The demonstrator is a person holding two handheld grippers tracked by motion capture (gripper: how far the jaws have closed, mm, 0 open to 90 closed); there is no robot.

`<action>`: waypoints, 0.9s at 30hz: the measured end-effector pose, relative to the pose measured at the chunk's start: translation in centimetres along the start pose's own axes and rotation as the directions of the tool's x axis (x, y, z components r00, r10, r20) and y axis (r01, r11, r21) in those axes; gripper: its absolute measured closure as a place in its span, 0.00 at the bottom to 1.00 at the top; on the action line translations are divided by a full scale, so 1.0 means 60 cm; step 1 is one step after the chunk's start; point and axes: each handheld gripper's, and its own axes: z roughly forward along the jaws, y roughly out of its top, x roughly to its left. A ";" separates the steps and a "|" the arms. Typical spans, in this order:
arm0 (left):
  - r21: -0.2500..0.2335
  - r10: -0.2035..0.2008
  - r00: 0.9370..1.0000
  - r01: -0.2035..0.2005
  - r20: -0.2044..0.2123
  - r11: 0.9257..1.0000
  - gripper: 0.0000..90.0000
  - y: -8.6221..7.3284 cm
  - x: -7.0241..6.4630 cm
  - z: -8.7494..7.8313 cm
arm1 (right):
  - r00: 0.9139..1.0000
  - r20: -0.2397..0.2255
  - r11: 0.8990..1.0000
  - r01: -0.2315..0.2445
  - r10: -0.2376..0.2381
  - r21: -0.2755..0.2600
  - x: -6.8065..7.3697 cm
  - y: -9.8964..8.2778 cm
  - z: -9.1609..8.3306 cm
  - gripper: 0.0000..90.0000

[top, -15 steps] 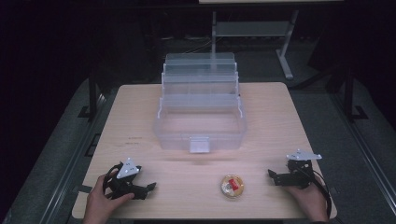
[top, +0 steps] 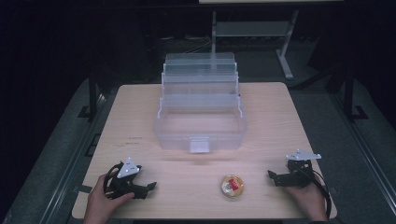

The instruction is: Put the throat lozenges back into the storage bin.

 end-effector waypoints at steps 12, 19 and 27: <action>0.000 0.000 1.000 0.000 0.000 1.000 0.12 0.000 0.000 0.000 | 0.999 -0.042 0.998 0.021 -0.019 0.053 0.003 0.015 -0.010 0.01; 0.000 0.000 1.000 0.000 0.000 1.000 0.12 0.000 0.000 0.000 | 0.998 -0.066 0.999 0.020 -0.018 0.031 0.009 0.018 -0.026 0.02; -0.001 0.000 1.000 0.000 -0.001 1.000 0.12 0.000 0.000 0.000 | 0.996 -0.081 0.999 0.041 -0.040 0.016 0.018 0.020 -0.036 0.06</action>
